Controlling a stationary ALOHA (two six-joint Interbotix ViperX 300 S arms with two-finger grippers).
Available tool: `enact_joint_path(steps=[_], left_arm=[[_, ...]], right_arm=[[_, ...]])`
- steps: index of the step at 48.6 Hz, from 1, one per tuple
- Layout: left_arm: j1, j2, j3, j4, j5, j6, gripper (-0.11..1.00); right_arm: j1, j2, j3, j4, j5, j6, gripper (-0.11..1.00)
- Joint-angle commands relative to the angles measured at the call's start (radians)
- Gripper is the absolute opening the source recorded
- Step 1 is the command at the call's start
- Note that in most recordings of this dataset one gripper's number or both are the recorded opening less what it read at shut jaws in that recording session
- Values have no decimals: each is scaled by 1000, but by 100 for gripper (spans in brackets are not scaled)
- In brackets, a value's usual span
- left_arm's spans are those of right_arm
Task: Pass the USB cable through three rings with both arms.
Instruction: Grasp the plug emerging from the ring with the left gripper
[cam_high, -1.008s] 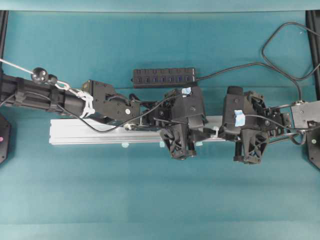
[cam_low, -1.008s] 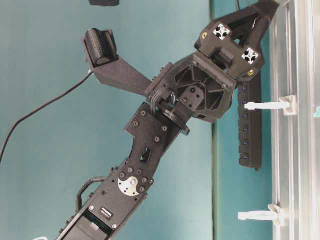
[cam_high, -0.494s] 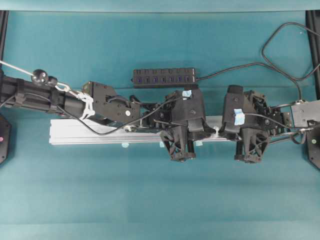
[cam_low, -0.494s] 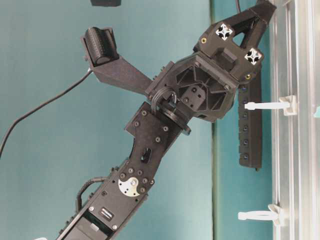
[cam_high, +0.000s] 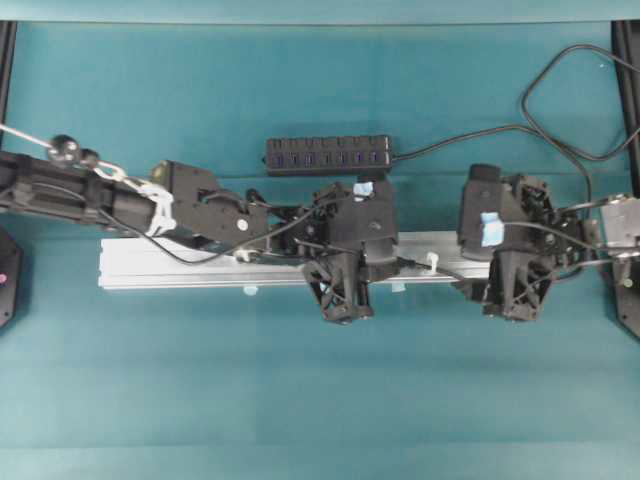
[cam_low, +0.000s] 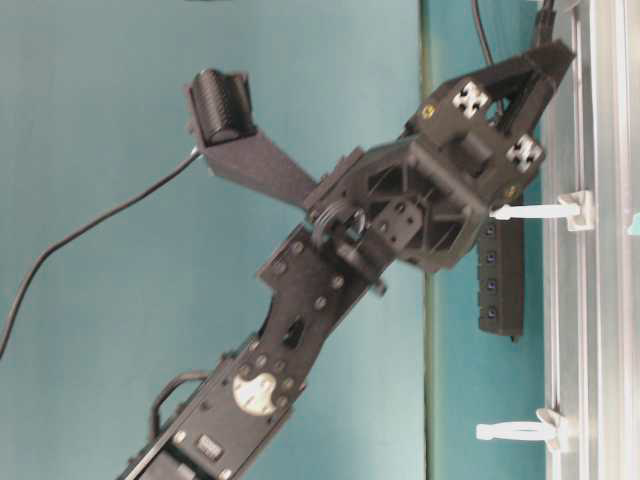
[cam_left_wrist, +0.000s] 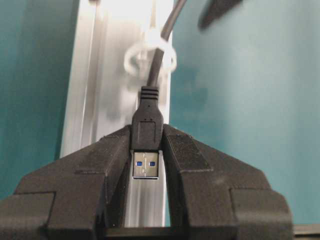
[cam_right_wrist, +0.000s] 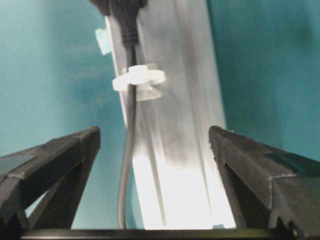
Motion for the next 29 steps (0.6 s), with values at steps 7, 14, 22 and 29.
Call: enact_joint_path(steps=[7, 14, 22, 29], left_arm=[[0, -80, 25, 2, -3, 2, 23], [2, -104, 35, 2, -3, 2, 23], [2, -121, 41, 2, -3, 2, 23], [2, -137, 52, 2, -3, 9, 23]], right_arm=[[-14, -61, -38, -6, 3, 8, 76], [-14, -43, -66, -6, -11, 5, 76], [-14, 3, -103, -8, -31, 0, 75], [-14, 48, -137, -15, -66, -3, 75]])
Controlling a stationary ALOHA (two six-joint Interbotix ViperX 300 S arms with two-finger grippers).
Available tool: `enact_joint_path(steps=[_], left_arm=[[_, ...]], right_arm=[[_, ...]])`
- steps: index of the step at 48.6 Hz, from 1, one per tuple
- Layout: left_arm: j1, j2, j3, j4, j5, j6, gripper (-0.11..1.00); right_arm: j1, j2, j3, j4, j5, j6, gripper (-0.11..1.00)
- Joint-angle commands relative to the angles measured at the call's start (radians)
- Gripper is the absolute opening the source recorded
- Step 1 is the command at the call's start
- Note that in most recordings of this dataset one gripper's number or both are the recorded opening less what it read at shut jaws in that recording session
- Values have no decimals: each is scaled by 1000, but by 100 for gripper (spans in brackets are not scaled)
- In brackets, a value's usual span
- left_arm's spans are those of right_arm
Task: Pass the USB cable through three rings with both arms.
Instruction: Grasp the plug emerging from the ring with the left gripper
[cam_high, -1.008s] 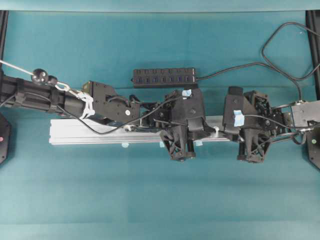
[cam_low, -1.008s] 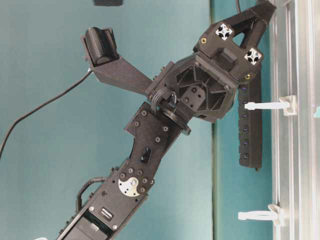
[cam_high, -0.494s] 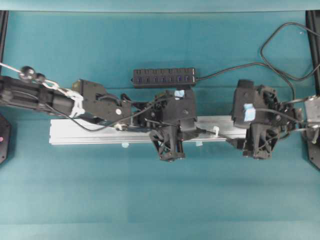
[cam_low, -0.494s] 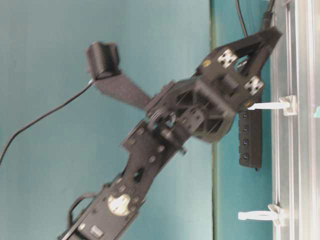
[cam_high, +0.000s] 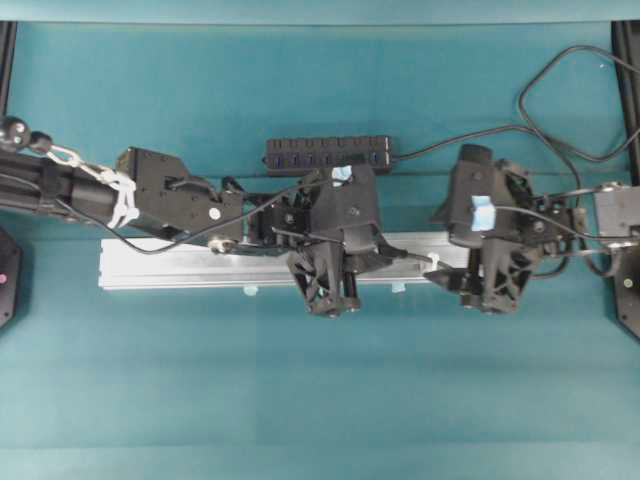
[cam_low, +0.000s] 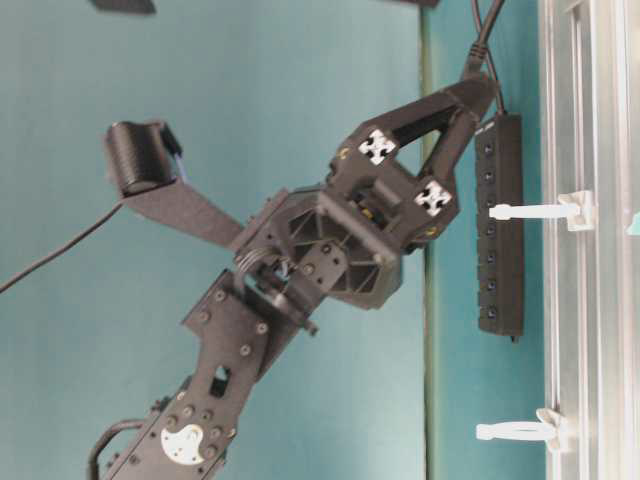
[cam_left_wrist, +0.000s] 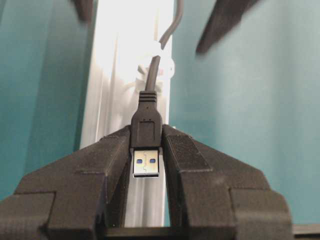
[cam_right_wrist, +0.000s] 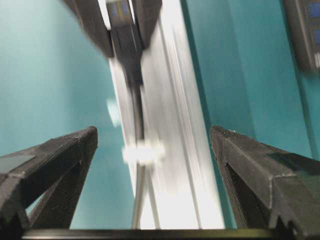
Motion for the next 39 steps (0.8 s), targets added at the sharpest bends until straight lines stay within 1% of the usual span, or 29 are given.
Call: enact_joint_path(steps=[1, 5, 12, 20, 24, 27, 35, 39], left_arm=[[-2, -29, -3, 3, -5, 6, 23], [-2, -34, 0, 3, -6, 11, 23], [-3, -34, 0, 3, -6, 11, 23], [-5, -34, 2, 3, -6, 12, 23], [-5, -34, 2, 3, -6, 12, 23], [-5, -34, 3, 3, -5, 14, 23], [-5, -37, 9, 3, -6, 14, 23], [-5, -40, 12, 3, -5, 12, 23]], right_arm=[[-2, 20, -34, -6, -29, -2, 75], [-2, 44, -46, -6, -48, -2, 74], [-2, 78, -61, -6, -60, -3, 67], [-2, 106, -63, -6, -69, -11, 62], [-2, 114, -63, -6, -67, -23, 57], [-2, 114, -64, -6, -69, -31, 48], [-3, 115, -67, -6, -75, -34, 11], [-5, 115, -67, -6, -84, -34, -1]])
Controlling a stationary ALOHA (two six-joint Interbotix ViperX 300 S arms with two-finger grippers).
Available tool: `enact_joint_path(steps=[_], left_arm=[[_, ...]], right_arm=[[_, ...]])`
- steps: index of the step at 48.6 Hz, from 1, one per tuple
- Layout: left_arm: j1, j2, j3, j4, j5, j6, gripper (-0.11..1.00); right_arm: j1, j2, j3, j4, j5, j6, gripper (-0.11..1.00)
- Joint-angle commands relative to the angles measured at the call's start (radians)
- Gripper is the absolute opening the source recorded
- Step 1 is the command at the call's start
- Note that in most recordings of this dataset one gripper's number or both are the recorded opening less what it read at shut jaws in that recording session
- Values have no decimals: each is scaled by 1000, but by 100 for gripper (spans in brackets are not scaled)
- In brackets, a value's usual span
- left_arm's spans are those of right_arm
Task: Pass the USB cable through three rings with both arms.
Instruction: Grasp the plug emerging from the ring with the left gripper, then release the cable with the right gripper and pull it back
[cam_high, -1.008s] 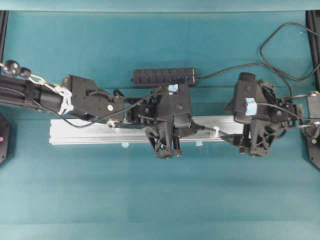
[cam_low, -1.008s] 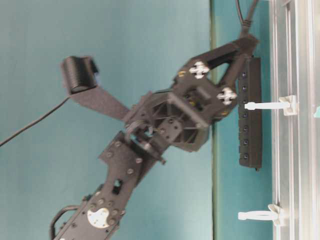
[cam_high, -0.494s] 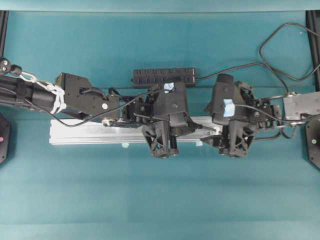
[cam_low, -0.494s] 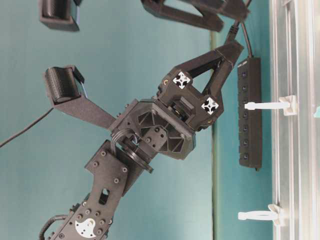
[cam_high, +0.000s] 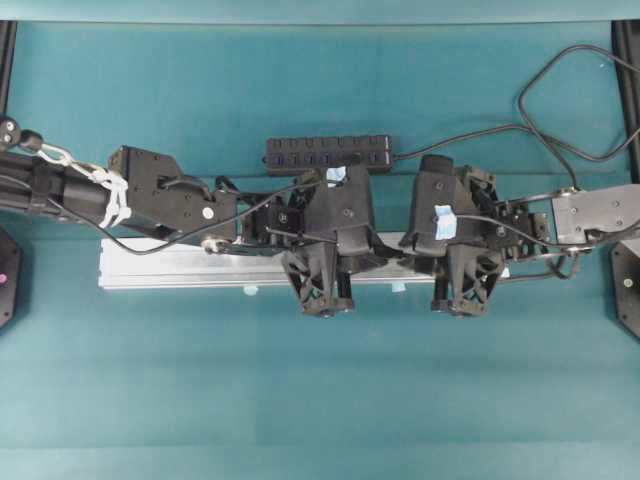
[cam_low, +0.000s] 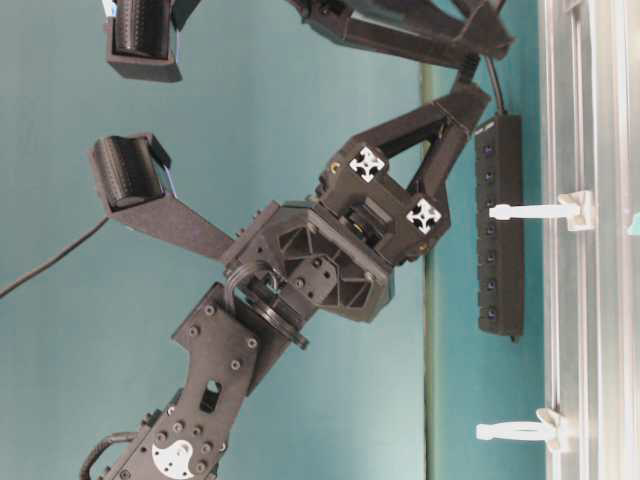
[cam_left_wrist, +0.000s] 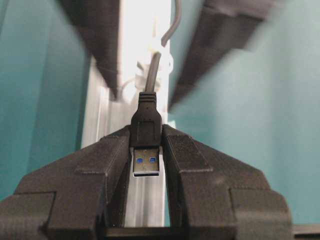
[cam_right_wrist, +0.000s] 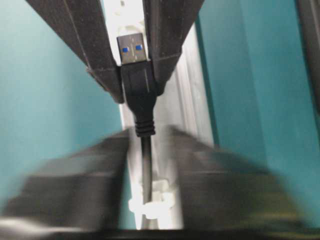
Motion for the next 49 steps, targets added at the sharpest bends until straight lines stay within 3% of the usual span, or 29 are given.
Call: enact_joint_path(steps=[1, 34, 36, 45, 49], left_arm=[[-3, -25, -6, 2, -5, 0, 23], [-3, -41, 17, 2, -5, -14, 23], [-2, -49, 21, 2, -5, -14, 29], [-2, -117, 63, 2, -6, -14, 85], [-2, -160, 94, 2, -5, -15, 87]], right_arm=[[-5, -5, -15, -3, -20, -9, -3], [-3, 18, -52, -3, 6, -11, -8], [-3, 26, -60, -3, 17, -11, -8], [-3, 54, -92, -3, 63, -34, -8], [-5, 58, -98, -3, 77, -48, -8]])
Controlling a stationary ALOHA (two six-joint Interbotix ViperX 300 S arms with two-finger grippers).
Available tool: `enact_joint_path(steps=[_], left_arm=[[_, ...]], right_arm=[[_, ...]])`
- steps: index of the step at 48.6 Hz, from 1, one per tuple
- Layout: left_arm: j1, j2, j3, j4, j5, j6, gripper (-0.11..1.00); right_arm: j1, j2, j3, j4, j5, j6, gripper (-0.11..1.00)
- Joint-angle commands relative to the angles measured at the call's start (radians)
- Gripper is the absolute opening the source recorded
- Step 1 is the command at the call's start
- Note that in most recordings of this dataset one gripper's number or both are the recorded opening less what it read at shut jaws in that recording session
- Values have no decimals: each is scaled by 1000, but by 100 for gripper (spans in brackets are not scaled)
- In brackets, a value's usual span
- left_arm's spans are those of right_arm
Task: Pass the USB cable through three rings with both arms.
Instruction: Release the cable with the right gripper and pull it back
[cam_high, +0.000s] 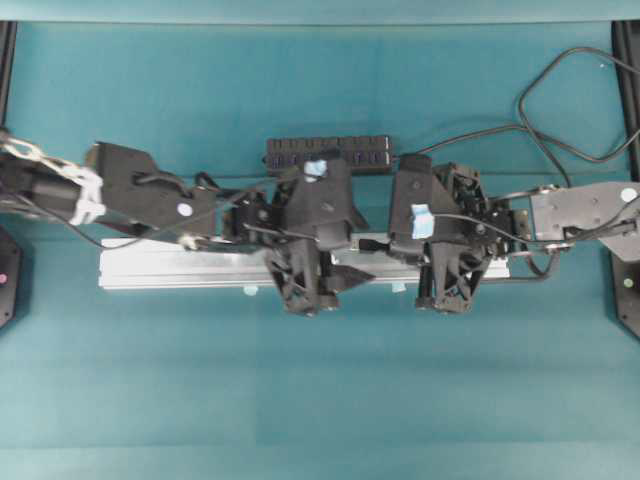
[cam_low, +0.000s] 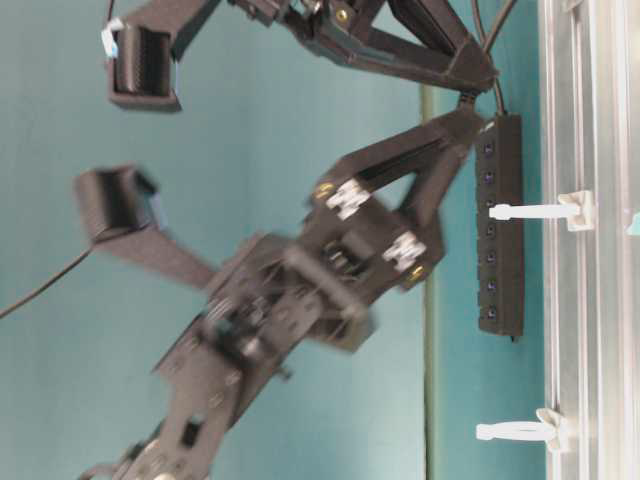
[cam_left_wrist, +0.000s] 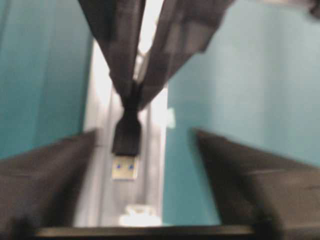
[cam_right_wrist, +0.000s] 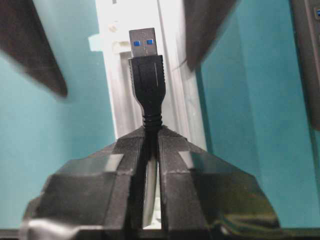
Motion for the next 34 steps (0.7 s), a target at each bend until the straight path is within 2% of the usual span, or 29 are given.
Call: enact_joint_path(steps=[1, 6, 19, 25, 34], left_arm=[[-3, -74, 23, 3, -5, 0, 86], [-3, -153, 77, 3, -5, 0, 81], [0, -351, 238, 3, -5, -3, 80], [0, -400, 290, 2, -5, -12, 80], [0, -420, 314, 3, -5, -28, 80]], right_arm=[[0, -3, -21, -3, 11, -25, -8], [0, 2, -26, -3, 20, -40, -8], [15, 48, -46, -3, 55, -51, -8], [29, 89, -66, -3, 67, -54, -8], [31, 129, -101, -3, 67, -54, -8]])
